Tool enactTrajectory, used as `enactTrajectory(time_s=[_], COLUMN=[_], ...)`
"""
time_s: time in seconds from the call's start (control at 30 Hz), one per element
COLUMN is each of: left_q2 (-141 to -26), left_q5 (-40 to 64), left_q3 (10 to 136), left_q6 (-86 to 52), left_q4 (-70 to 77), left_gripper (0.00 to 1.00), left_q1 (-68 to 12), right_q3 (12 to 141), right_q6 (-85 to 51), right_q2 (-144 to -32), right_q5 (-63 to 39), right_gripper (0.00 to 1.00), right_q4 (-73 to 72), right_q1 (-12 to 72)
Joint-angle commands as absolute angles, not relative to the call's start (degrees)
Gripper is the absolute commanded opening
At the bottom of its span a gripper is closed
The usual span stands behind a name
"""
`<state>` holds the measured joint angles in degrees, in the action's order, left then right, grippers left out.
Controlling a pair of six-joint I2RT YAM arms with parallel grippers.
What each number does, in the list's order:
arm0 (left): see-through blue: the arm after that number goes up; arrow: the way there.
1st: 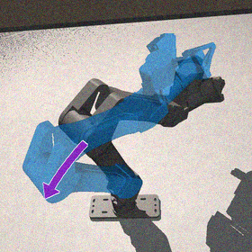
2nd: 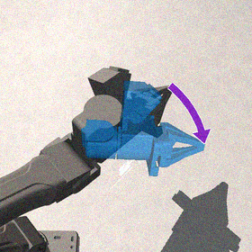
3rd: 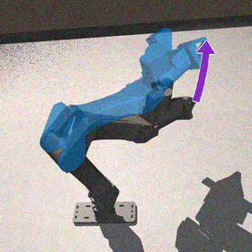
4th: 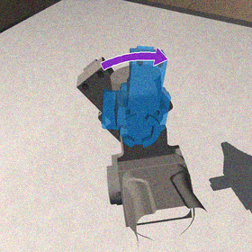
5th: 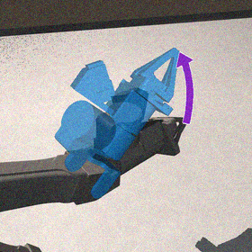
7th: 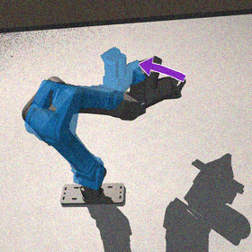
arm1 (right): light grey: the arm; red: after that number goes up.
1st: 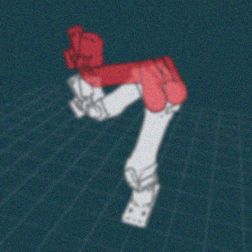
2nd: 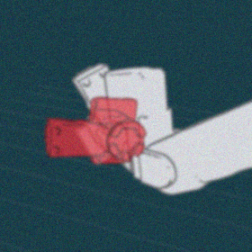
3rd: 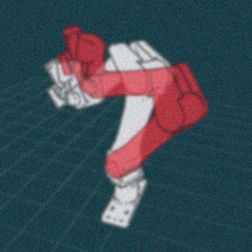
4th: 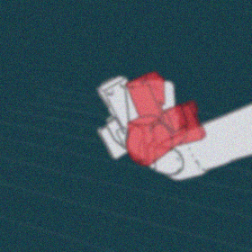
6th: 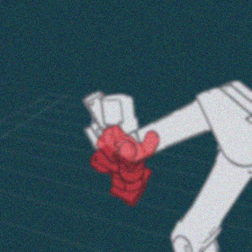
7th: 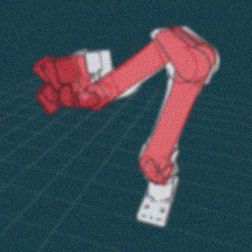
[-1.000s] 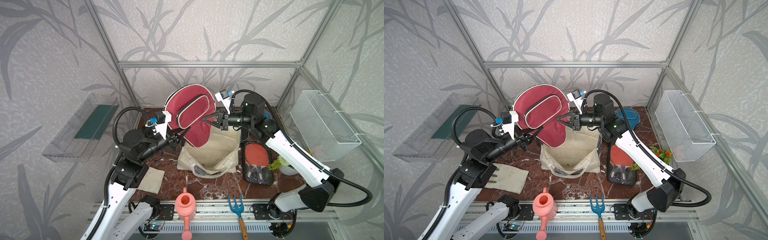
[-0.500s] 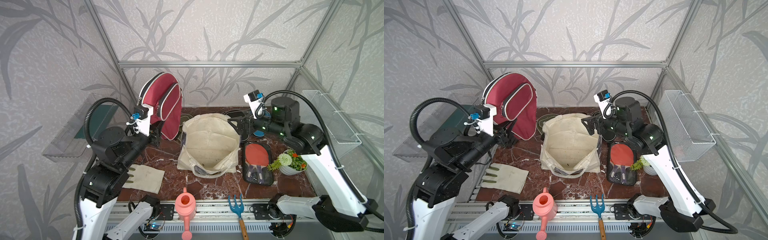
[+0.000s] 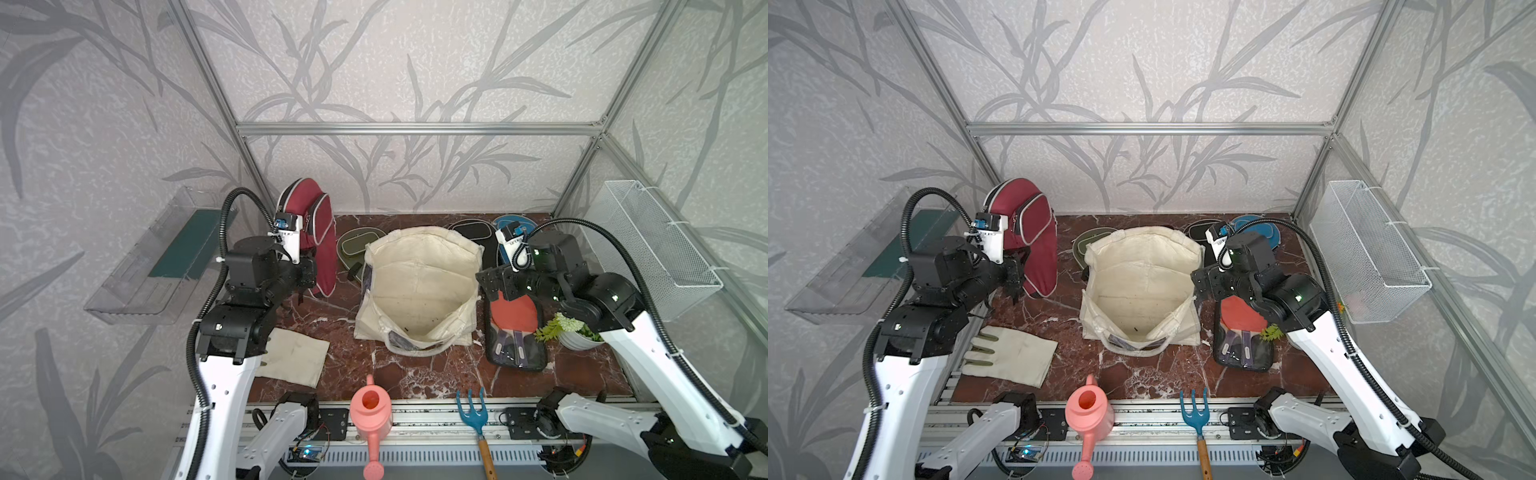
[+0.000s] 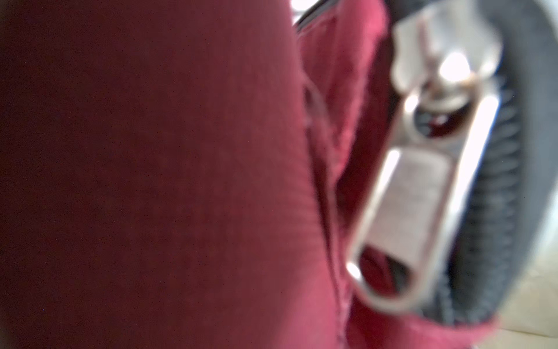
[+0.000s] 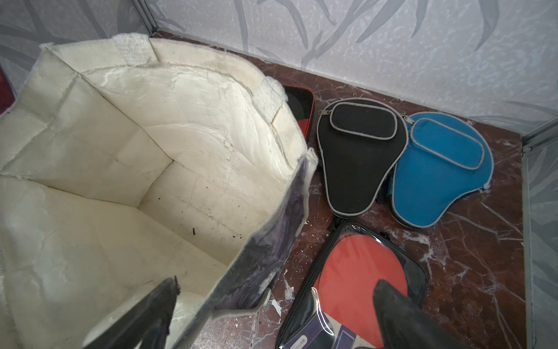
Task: Remove the ping pong set from the canvas bag
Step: Place the ping pong set at the center of the board.
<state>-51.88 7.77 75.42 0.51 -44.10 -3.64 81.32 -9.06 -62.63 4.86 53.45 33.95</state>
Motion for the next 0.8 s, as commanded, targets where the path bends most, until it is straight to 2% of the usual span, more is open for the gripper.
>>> enactTrajectory(time_s=[0.0,0.23,0.27,0.3,0.43,0.57,0.77], left_q2=[-50.76,-49.18,-48.88,-48.52,-46.82,-45.40,-44.28], left_q5=[13.50,17.78,18.28,18.81,19.42,15.58,10.79], left_q3=[74.54,68.36,67.57,66.66,62.07,57.86,51.51], left_q6=[-2.15,-5.60,-6.25,-7.18,-11.32,-16.18,-22.91], left_q4=[-34.84,-32.30,-31.89,-31.47,-29.71,-29.44,-26.89], left_gripper=[0.00,0.00,0.00,0.00,0.00,0.00,0.00], left_q1=[-2.11,0.30,0.32,0.40,0.54,0.63,0.64], right_q3=[80.47,76.01,75.84,75.68,76.65,78.89,82.79], right_q6=[-11.36,-13.88,-13.89,-13.89,-13.47,-12.21,-8.73], right_q2=[-62.78,-66.55,-67.22,-67.91,-70.09,-71.39,-70.78], right_q5=[2.71,1.27,0.99,0.49,-1.61,-1.37,2.80], right_gripper=[0.99,0.99,0.95,0.86,0.38,0.02,0.00], right_q4=[51.82,47.31,46.94,46.53,45.76,47.08,51.17], right_q1=[33.96,34.02,33.98,34.00,34.00,33.97,32.58])
